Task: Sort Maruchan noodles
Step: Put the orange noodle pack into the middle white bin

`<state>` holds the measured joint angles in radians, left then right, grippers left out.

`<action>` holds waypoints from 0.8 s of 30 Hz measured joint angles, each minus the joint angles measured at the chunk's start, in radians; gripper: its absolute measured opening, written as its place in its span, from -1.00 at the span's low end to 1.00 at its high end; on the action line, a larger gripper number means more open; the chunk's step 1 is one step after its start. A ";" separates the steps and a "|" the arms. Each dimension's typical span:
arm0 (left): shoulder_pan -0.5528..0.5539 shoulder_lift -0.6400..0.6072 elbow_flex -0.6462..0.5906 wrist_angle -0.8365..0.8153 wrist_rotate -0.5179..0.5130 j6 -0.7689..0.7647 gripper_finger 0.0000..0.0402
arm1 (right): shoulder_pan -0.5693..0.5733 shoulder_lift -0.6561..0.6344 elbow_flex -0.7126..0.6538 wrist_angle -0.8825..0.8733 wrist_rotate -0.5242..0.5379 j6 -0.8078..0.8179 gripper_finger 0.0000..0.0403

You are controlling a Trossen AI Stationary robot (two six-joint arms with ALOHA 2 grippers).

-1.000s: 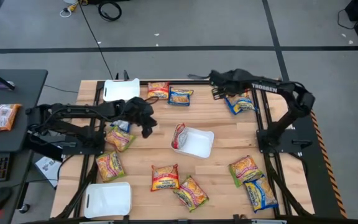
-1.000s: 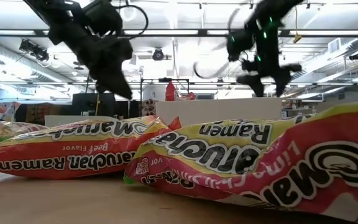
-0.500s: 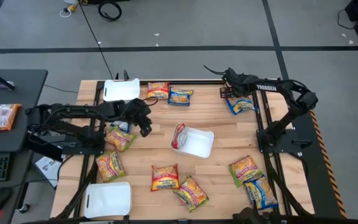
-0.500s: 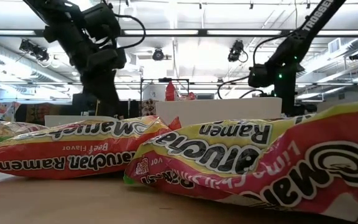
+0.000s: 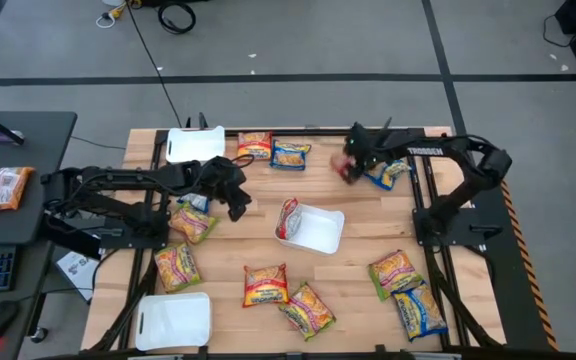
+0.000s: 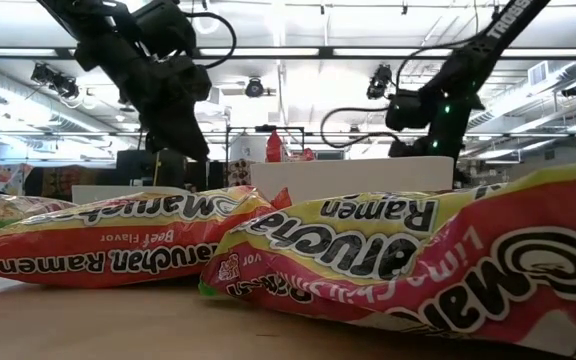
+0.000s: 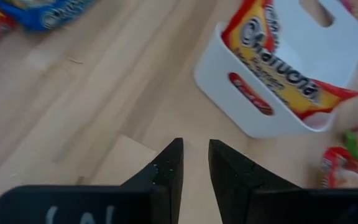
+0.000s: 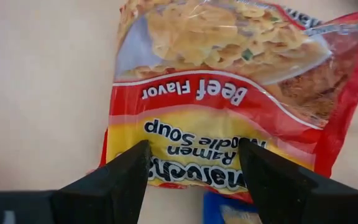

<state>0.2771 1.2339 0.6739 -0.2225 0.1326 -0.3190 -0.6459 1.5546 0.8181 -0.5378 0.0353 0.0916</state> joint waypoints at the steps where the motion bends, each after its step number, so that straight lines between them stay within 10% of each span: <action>1: 0.000 0.000 0.000 0.000 0.012 -0.006 -0.60 | 0.037 -0.005 0.007 -0.051 -0.015 -0.039 0.25; 5: 0.000 -0.006 0.000 0.000 0.048 -0.006 -0.60 | 0.179 -0.054 0.051 -0.258 -0.030 -0.020 0.25; 16: 0.000 -0.036 0.001 -0.018 0.049 0.068 -0.60 | 0.475 -0.310 0.046 -0.277 0.112 1.155 0.25; 24: 0.000 -0.046 0.000 -0.051 0.049 0.152 -0.60 | 0.638 -0.378 -0.119 -0.374 0.213 1.506 0.25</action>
<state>0.2774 1.1881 0.6743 -0.2734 0.1820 -0.1665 -0.0078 1.1763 0.6991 -0.9114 0.2485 1.5980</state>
